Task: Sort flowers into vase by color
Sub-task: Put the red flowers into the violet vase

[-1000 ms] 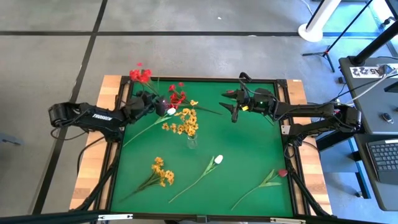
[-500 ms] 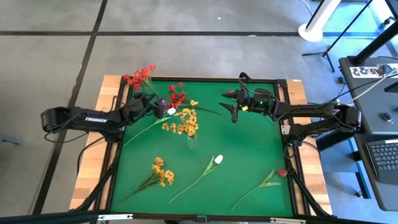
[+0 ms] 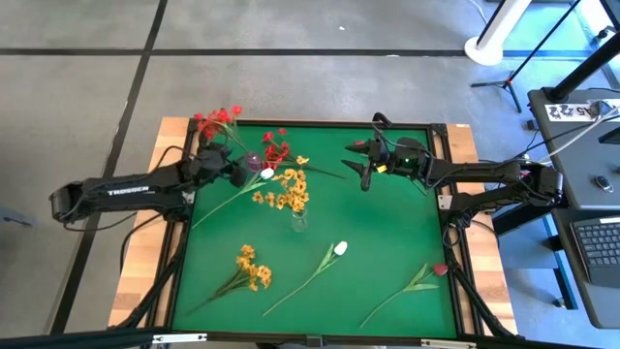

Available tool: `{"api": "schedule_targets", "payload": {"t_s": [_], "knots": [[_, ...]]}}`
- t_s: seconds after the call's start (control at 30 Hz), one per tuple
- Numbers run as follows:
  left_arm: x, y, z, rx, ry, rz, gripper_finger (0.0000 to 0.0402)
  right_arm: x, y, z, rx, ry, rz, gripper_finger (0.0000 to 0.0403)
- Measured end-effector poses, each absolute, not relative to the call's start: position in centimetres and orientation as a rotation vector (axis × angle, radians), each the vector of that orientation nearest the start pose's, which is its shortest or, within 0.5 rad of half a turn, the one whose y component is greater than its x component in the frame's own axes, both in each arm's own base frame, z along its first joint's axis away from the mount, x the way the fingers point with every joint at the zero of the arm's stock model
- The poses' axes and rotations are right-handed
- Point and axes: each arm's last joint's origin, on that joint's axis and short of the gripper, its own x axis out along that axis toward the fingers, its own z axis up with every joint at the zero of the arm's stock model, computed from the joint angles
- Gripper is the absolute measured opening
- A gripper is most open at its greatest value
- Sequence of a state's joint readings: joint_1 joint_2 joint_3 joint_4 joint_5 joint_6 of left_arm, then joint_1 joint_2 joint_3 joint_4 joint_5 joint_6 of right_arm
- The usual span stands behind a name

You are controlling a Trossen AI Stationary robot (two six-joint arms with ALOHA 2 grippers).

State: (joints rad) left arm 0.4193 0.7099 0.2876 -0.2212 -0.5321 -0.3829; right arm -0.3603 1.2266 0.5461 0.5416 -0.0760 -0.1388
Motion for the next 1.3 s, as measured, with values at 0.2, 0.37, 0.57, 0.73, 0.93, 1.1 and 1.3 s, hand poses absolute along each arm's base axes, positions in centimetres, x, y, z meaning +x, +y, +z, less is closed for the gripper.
{"api": "schedule_targets", "payload": {"t_s": [0.2,0.37,0.57,0.73,0.93,1.1,1.3], "knots": [[11.9,5.8,19.0,-0.467,0.563,1.018,0.0212,23.9,-9.2,22.8,-0.110,0.190,-0.403,0.0199],[12.7,4.6,19.6,-0.542,0.502,0.925,0.0203,24.5,-9.3,22.1,-0.094,0.265,-0.375,0.0199],[14.4,1.7,21.0,-0.470,0.379,0.669,0.0190,25.5,-9.6,21.4,-0.074,0.356,-0.340,0.0199],[14.5,-1.3,22.0,-0.397,0.275,0.569,0.0181,26.4,-10.0,21.1,-0.053,0.463,-0.326,0.0199],[13.6,-4.1,22.2,-0.327,0.201,0.570,0.0179,28.6,-10.7,21.0,-0.058,0.529,-0.292,0.0199],[12.7,-5.7,22.3,-0.326,0.144,0.550,0.0179,31.3,-11.7,20.5,-0.082,0.591,-0.275,0.0199],[12.5,-6.9,21.8,-0.320,0.122,0.554,0.0179,34.4,-12.8,18.1,-0.072,0.665,-0.211,0.0199]]}}
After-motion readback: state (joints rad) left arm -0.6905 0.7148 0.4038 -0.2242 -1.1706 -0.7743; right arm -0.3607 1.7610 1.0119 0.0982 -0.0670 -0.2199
